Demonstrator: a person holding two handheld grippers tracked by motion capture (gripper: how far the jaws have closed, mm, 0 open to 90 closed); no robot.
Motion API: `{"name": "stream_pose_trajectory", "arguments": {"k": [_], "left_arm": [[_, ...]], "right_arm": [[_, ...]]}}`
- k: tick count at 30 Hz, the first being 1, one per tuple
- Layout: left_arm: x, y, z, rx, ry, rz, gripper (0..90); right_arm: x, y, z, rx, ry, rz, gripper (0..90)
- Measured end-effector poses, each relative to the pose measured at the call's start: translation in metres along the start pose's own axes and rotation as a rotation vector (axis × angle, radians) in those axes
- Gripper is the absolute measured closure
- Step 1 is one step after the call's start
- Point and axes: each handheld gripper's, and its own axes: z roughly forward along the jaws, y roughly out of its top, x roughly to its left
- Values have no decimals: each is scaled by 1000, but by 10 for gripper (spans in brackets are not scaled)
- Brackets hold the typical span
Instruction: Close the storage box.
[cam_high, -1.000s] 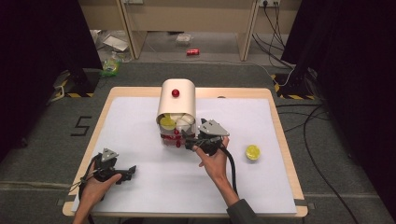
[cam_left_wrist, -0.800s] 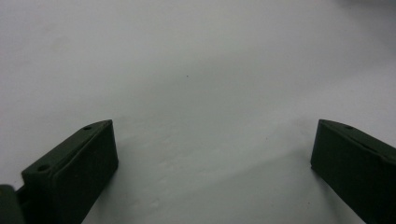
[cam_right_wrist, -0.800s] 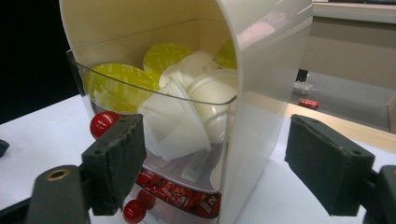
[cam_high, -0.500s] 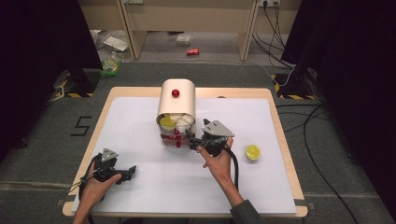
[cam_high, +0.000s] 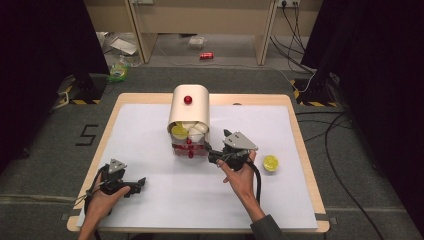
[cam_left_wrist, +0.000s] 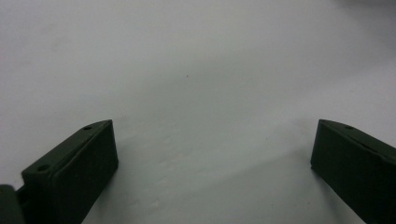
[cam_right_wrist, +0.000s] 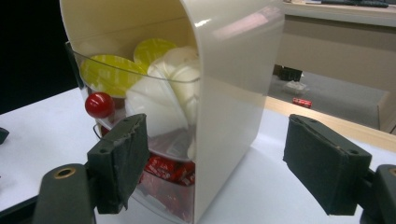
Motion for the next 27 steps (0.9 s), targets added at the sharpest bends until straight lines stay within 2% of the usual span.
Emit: {"name": "stream_pose_trajectory", "arguments": {"k": [13,16,27], "left_arm": [[0,0,0,1,2,2,0],[0,0,0,1,2,2,0],[0,0,0,0,1,2,0]], "right_arm": [[-13,-11,-14,16,-15,40,227],[-15,-12,-18,9,-20,37,227],[-29,-19,-37,14,-70,65,229]]}}
